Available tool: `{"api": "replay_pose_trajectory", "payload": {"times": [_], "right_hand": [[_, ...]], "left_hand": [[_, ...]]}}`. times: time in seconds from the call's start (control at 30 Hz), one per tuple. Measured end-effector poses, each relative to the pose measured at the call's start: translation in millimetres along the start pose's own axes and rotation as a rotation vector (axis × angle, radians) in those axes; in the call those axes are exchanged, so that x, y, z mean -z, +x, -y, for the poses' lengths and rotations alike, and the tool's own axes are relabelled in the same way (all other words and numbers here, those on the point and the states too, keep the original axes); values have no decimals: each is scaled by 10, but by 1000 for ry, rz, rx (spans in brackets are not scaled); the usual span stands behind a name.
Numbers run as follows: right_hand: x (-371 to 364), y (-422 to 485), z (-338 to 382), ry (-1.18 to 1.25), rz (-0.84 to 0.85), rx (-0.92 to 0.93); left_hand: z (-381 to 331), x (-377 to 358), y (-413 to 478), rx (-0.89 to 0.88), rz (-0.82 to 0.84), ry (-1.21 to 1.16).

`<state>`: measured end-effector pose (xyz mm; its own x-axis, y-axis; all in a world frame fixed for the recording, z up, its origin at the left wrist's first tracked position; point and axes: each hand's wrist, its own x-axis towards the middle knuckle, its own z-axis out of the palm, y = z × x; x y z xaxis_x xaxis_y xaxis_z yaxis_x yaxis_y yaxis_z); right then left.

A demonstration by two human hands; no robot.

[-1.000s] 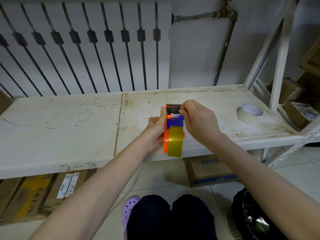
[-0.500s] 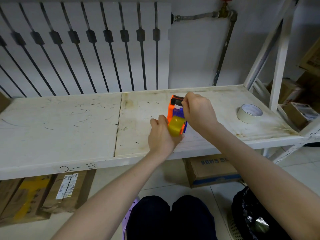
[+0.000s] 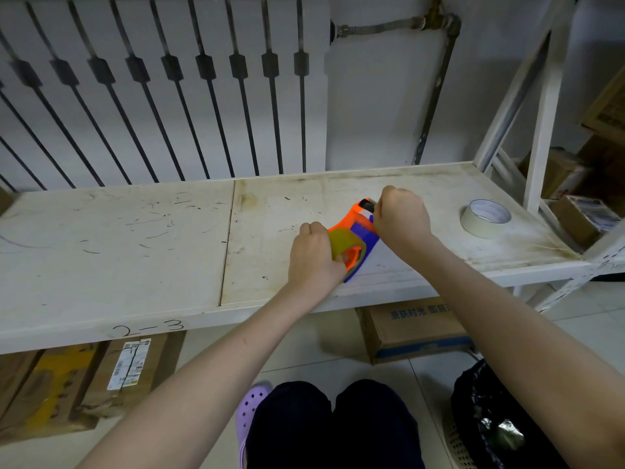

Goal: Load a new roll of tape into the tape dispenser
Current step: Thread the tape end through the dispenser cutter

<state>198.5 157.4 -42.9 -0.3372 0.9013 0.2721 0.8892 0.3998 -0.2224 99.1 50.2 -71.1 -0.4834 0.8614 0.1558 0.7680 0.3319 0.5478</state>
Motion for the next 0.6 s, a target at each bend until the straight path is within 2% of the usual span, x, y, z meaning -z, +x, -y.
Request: {"api": "replay_pose_trajectory", "payload": {"times": [0.2,0.6], "right_hand": [[-33,27,-27,-6,27,-36],[-138,70,-39,89,-31,-46]], "left_hand": [[116,-90,-93,-32,-34,-64],[378,-228,-154,-44,-89,-201]]}}
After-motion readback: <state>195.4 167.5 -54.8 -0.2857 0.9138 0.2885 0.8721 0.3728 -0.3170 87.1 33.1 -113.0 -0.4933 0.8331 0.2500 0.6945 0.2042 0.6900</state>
